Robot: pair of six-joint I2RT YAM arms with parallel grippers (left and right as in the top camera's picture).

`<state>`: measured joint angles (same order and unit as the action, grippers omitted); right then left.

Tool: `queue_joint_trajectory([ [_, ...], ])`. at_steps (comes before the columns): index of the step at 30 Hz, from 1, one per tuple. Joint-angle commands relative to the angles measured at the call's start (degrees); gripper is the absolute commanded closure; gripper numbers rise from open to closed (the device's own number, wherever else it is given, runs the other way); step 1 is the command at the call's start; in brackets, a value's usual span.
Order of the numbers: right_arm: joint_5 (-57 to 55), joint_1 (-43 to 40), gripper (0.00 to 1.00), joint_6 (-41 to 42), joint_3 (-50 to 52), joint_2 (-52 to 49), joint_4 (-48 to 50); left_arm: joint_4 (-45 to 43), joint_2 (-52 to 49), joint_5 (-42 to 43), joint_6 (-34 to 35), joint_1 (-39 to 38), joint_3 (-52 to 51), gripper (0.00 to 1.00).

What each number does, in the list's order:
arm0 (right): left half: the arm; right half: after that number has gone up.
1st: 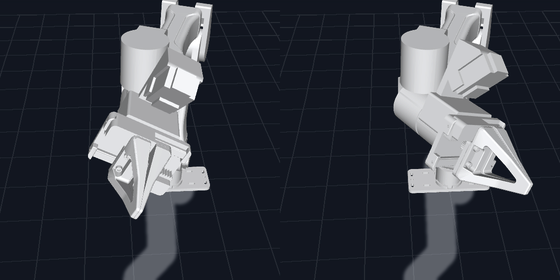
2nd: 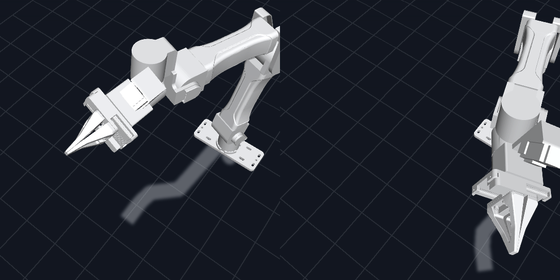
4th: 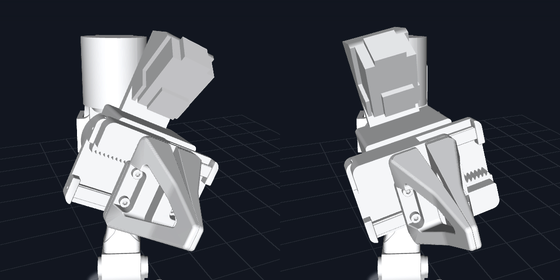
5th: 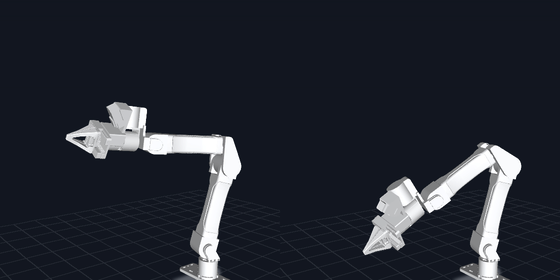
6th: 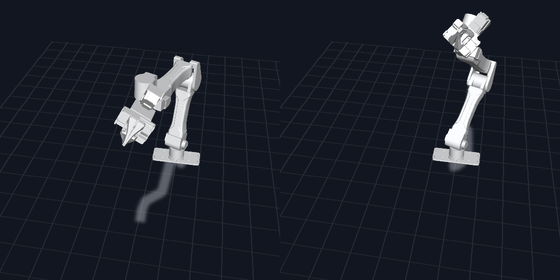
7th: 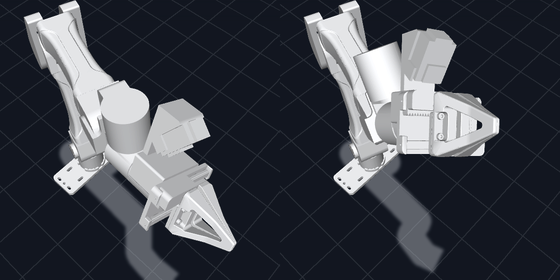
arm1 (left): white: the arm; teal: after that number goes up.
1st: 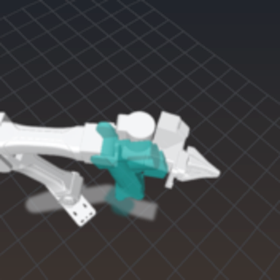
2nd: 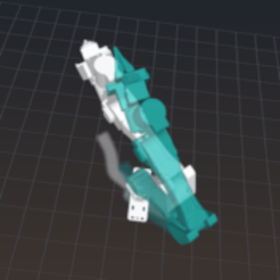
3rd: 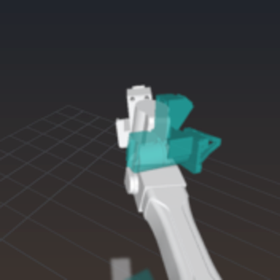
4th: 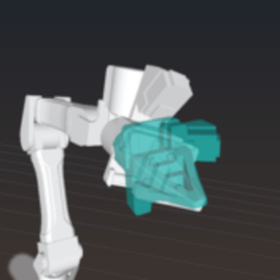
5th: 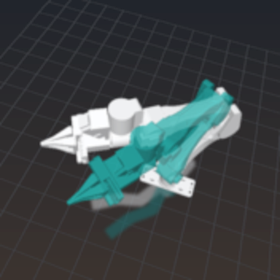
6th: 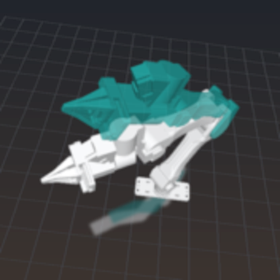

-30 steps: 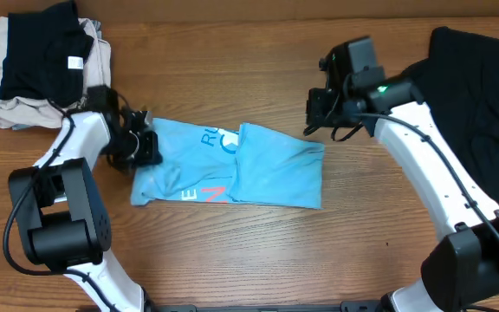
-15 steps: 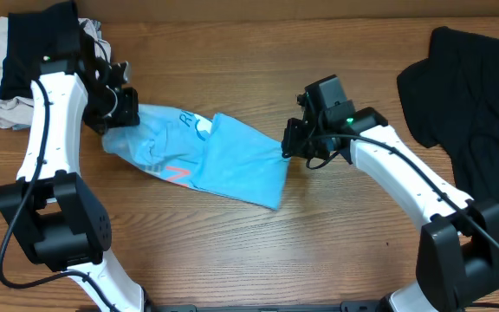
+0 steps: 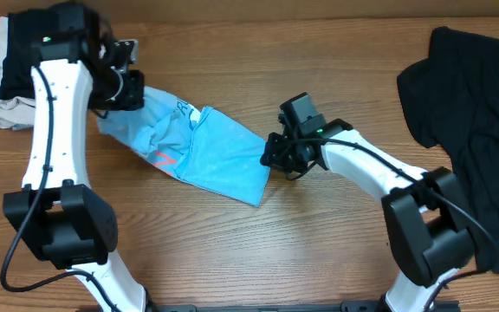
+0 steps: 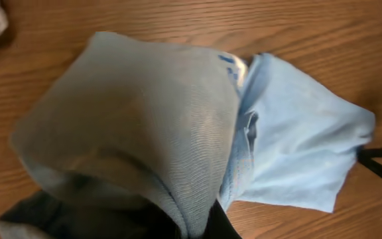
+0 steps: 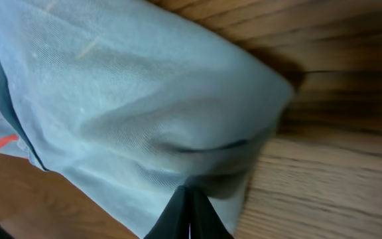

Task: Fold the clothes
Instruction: 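Fold the shirt's left end rightward over the center with the left gripper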

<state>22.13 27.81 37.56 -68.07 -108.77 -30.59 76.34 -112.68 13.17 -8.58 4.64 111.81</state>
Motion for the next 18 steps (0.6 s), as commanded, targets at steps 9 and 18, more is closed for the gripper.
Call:
queue_joint_trajectory([
  [9, 1.11, 0.61, 0.96, 3.19, 0.24, -3.02, 1.68, 3.45, -0.04, -2.21, -2.16, -9.88, 1.55, 0.96],
  [18, 5.18, -5.42, 0.96, -0.20, -2.97, 4.31, 0.92, 5.11, -0.07, -2.19, -2.12, -18.99, 1.55, 0.96],
])
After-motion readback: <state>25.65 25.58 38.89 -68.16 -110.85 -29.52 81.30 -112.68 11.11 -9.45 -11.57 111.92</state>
